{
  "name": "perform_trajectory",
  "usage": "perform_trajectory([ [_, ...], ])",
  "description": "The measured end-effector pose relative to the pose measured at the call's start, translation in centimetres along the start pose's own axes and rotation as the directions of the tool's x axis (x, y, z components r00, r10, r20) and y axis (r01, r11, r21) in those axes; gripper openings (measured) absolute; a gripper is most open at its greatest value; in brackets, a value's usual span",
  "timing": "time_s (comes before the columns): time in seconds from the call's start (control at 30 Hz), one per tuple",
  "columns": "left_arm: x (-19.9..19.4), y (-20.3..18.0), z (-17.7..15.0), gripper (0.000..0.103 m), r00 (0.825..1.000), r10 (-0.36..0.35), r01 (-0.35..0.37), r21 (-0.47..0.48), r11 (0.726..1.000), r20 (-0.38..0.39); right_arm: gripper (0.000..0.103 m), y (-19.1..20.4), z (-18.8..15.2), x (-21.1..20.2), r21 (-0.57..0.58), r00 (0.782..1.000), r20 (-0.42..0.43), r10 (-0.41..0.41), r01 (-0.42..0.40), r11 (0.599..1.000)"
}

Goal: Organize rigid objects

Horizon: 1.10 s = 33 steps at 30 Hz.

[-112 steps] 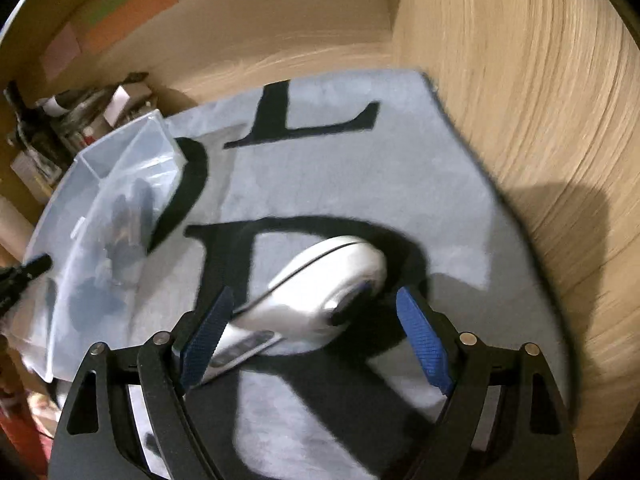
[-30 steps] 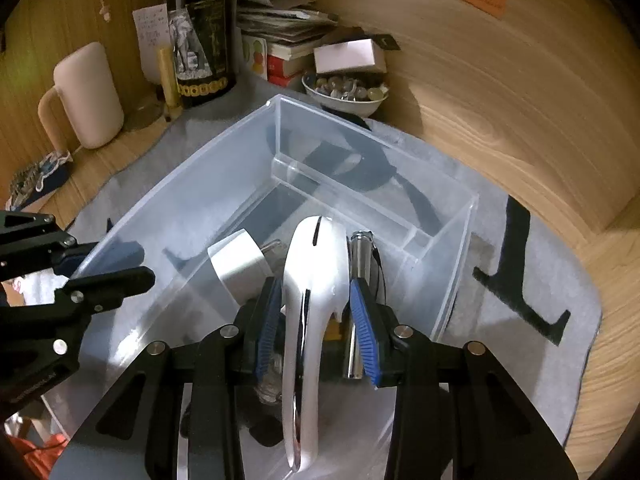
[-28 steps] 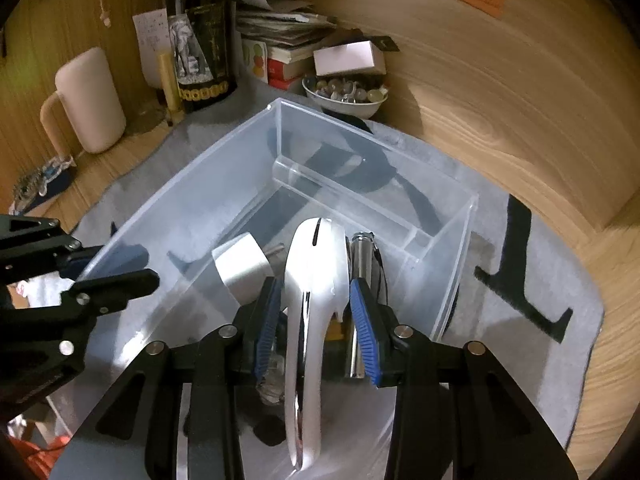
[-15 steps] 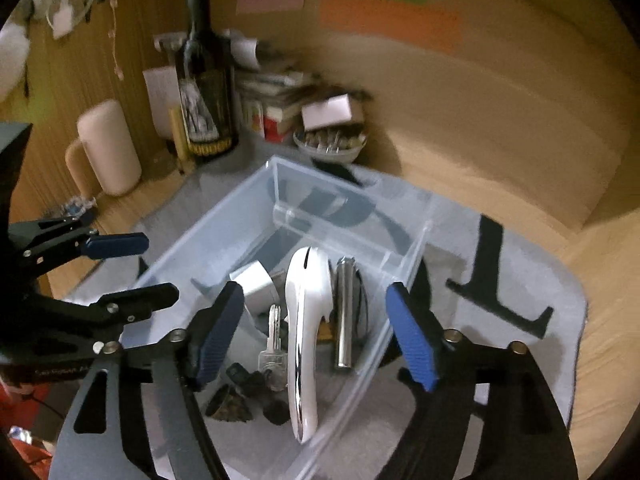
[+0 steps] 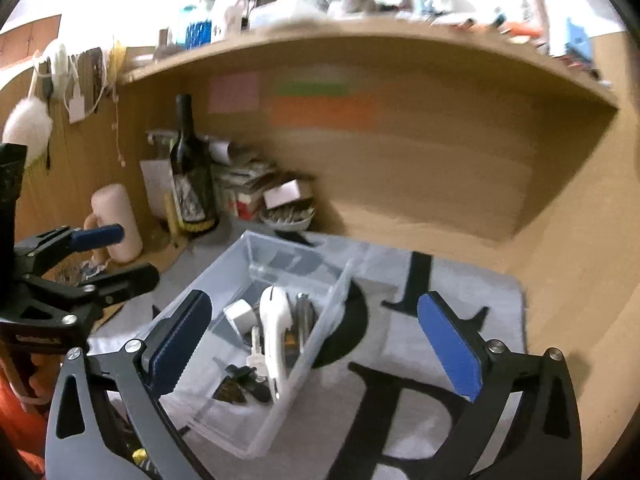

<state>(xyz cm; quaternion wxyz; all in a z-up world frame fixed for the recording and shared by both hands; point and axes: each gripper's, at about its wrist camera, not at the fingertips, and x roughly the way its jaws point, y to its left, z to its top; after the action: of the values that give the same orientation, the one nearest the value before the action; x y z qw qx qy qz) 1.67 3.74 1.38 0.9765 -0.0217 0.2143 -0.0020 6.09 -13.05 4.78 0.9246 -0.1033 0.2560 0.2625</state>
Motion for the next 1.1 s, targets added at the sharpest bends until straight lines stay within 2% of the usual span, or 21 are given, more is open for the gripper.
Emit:
perform_trajectory([
  [0.17, -2.3, -1.7, -0.1, 0.103, 0.996, 0.001, -0.003, 0.021, 1.0, 0.094, 0.103, -0.6, -0.6, -2.6, 0.021, 0.998, 0.054, -0.03, 0.029, 0.999],
  [0.37, -3.6, -2.4, -0.5, 0.103, 0.992, -0.007, 0.007, 0.002, 1.0, 0.124, 0.103, -0.9, -1.7, -4.8, 0.044, 0.994, 0.102, -0.043, 0.039, 0.998],
  [1.1, -3.4, -2.5, -0.7, 0.103, 0.993, -0.004, 0.005, -0.008, 1.0, 0.121, 0.103, -1.0, -2.2, -5.3, 0.061, 0.993, 0.107, -0.045, 0.038, 0.997],
])
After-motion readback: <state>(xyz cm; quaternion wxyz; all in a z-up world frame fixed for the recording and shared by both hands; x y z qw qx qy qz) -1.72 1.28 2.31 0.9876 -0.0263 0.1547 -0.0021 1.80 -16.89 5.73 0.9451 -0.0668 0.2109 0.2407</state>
